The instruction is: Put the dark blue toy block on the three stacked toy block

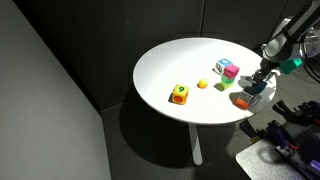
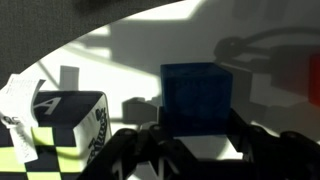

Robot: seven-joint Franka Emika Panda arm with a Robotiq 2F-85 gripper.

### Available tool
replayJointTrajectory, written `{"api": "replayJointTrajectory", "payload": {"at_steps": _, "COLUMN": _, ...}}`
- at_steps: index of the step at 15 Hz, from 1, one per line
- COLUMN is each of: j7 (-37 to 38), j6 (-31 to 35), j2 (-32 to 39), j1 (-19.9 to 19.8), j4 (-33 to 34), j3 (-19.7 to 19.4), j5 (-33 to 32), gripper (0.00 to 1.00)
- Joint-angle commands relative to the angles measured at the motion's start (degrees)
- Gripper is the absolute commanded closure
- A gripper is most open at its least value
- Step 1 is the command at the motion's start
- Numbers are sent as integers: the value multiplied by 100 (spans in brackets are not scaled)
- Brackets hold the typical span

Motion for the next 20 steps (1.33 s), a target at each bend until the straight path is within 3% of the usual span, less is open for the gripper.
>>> {"api": "replayJointTrajectory", "payload": {"at_steps": 1, "j7": 249, "j6": -304, "j2": -248, "j1": 156, "j4": 81, "j3": -203, "j5": -155, "gripper": 66}}
{"api": "replayJointTrajectory", "payload": {"at_steps": 12, "j7": 490, "j6": -1038, "j2": -1017, "j1": 750, "j4": 236, "j3": -597, "j5": -259, "gripper": 67}}
{"api": "replayJointTrajectory", "payload": {"at_steps": 20, "j7": 375, "j6": -1885, "j2": -1522, "j1": 916, "j4": 382, "j3": -551, "j5": -210, "gripper": 67}}
